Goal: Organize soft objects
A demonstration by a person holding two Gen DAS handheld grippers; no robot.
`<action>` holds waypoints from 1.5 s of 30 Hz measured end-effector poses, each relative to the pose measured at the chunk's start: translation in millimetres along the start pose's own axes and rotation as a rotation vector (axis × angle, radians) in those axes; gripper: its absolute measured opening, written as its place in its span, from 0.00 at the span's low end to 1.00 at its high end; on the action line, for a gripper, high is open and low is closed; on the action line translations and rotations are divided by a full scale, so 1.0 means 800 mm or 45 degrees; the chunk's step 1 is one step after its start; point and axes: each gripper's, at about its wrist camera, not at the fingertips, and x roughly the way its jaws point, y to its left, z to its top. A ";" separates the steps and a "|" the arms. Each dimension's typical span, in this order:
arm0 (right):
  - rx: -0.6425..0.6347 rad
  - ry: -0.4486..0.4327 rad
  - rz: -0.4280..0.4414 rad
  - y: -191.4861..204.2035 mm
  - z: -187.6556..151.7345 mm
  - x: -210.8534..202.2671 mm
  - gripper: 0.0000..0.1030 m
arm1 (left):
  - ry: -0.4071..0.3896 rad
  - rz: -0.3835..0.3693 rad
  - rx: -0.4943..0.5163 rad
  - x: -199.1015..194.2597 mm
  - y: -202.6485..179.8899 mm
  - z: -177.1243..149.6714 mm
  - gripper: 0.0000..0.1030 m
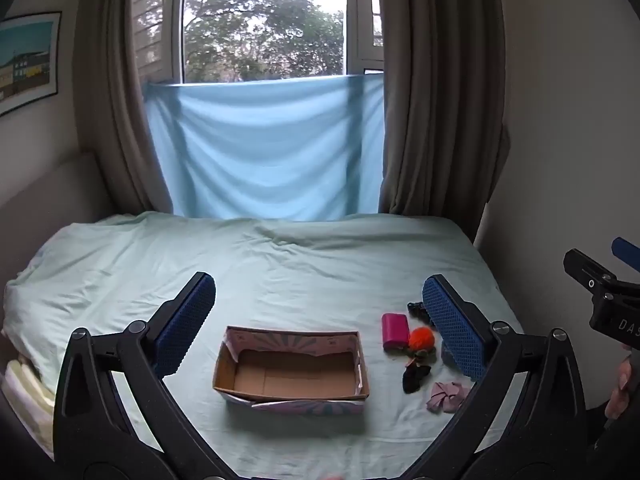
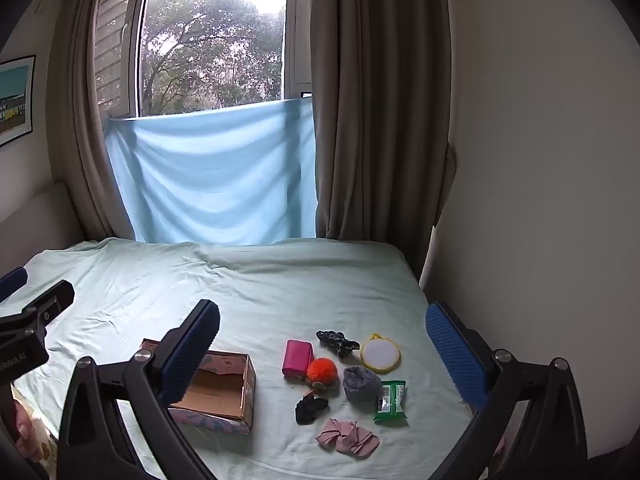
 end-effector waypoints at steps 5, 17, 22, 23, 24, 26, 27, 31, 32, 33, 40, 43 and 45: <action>-0.005 -0.007 0.000 0.001 0.000 0.003 1.00 | 0.023 -0.005 -0.009 0.007 -0.003 0.003 1.00; -0.016 -0.035 0.011 0.001 -0.005 0.009 1.00 | -0.008 -0.027 -0.031 0.005 0.007 0.004 1.00; -0.012 -0.034 0.029 -0.002 -0.006 0.014 1.00 | -0.004 -0.036 -0.032 0.005 0.010 0.007 1.00; -0.013 -0.035 0.029 -0.001 -0.006 0.014 1.00 | -0.004 -0.035 -0.031 0.005 0.010 0.007 1.00; -0.012 -0.036 0.029 -0.002 -0.007 0.015 1.00 | -0.005 -0.034 -0.029 0.004 0.010 0.007 1.00; -0.011 -0.037 0.027 -0.001 -0.008 0.015 1.00 | -0.006 -0.034 -0.025 0.005 0.010 0.009 1.00; -0.009 -0.038 0.027 -0.001 -0.007 0.015 1.00 | -0.005 -0.036 -0.024 0.005 0.010 0.010 1.00; -0.006 -0.043 0.023 -0.001 -0.006 0.011 1.00 | 0.002 -0.044 -0.022 0.007 0.007 0.012 1.00; -0.005 -0.042 0.023 -0.001 -0.006 0.011 1.00 | 0.005 -0.046 -0.020 0.008 0.005 0.012 1.00; -0.004 -0.041 0.022 0.000 -0.007 0.010 1.00 | 0.006 -0.048 -0.017 0.008 0.005 0.012 1.00; -0.005 -0.044 0.020 0.001 -0.008 0.010 1.00 | 0.008 -0.052 -0.017 0.008 0.004 0.012 1.00; -0.007 -0.046 0.014 0.001 -0.008 0.010 1.00 | 0.006 -0.051 -0.016 0.008 0.003 0.013 1.00; -0.004 -0.049 0.014 0.001 -0.008 0.010 1.00 | 0.007 -0.053 -0.018 0.009 0.003 0.014 1.00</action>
